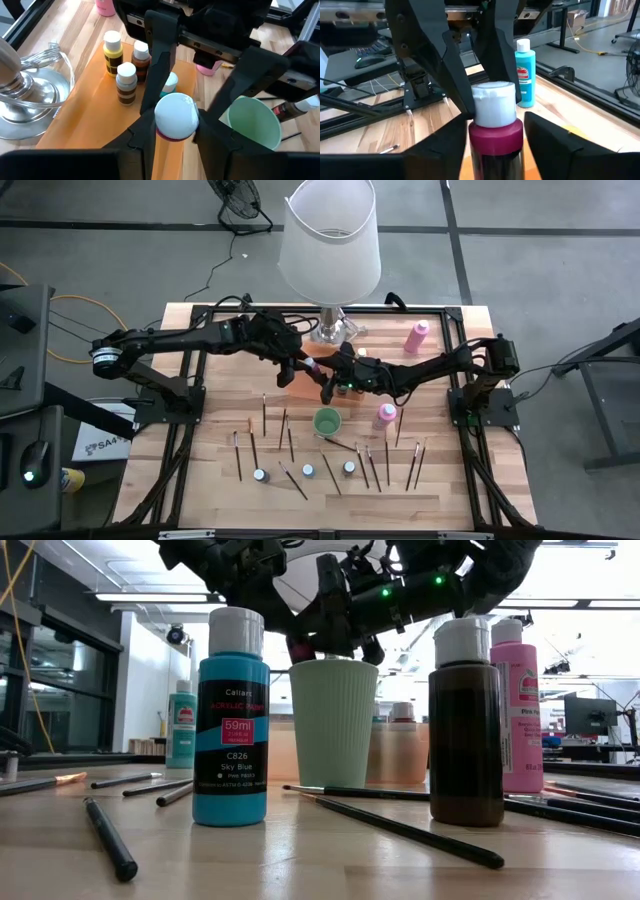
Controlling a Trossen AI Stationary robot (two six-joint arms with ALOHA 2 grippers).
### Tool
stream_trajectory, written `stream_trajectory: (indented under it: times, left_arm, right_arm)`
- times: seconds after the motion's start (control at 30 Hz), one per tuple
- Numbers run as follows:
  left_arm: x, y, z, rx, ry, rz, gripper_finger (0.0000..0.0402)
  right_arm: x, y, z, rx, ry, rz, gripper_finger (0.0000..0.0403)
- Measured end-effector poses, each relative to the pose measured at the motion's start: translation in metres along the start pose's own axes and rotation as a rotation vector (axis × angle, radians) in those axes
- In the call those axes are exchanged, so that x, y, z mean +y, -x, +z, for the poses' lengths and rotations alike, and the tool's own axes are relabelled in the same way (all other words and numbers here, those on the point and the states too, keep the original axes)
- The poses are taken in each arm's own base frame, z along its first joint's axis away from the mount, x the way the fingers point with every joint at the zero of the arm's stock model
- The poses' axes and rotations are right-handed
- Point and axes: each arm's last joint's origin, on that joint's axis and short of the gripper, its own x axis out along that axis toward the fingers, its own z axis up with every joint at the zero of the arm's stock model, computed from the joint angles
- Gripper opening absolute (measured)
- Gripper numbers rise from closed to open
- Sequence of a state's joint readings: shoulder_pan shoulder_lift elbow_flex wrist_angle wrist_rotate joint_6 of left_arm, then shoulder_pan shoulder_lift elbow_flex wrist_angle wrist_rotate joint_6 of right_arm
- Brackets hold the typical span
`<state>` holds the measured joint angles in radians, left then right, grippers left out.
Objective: Pick & Place Paint Supplies
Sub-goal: Put the small dark pink paint bottle into the orange bin
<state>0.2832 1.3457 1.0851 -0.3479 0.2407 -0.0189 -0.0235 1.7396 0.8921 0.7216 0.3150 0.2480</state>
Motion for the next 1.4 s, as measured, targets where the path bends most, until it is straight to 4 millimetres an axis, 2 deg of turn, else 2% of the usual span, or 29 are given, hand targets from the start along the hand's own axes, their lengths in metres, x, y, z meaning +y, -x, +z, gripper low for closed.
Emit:
stream_trajectory:
  times: [0.2, 0.37, 0.57, 0.8, 0.93, 1.17, 1.4]
  left_arm:
    - [0.001, 0.0, 0.0, -0.001, -0.021, 0.048, 0.0109]
    - [0.002, -0.003, 0.0, 0.0, -0.072, 0.073, 0.0109]
    - [0.008, -0.027, -0.002, 0.058, -0.127, 0.066, 0.0109]
    - [0.015, -0.055, -0.002, 0.133, -0.183, 0.056, 0.0109]
    - [0.012, -0.069, -0.001, 0.157, -0.248, 0.048, 0.0109]
    - [0.002, -0.095, -0.004, 0.209, -0.373, 0.033, 0.0109]
    - [0.006, -0.115, -0.007, 0.243, -0.391, 0.073, 0.0109]
  right_arm:
    - [0.001, 0.009, 0.006, 0.085, -0.077, 0.025, 0.0274]
    - [-0.001, 0.032, 0.017, 0.263, -0.136, 0.028, 0.0305]
    - [-0.008, 0.067, 0.04, 0.363, -0.125, -0.022, 0.0306]
    - [-0.015, 0.104, 0.071, 0.311, -0.121, -0.096, 0.0298]
    - [-0.018, 0.119, 0.082, 0.288, -0.125, -0.108, 0.0298]
    - [-0.021, 0.13, 0.088, 0.276, -0.127, -0.118, 0.0298]
    - [-0.021, 0.13, 0.088, 0.283, -0.127, -0.11, 0.0298]
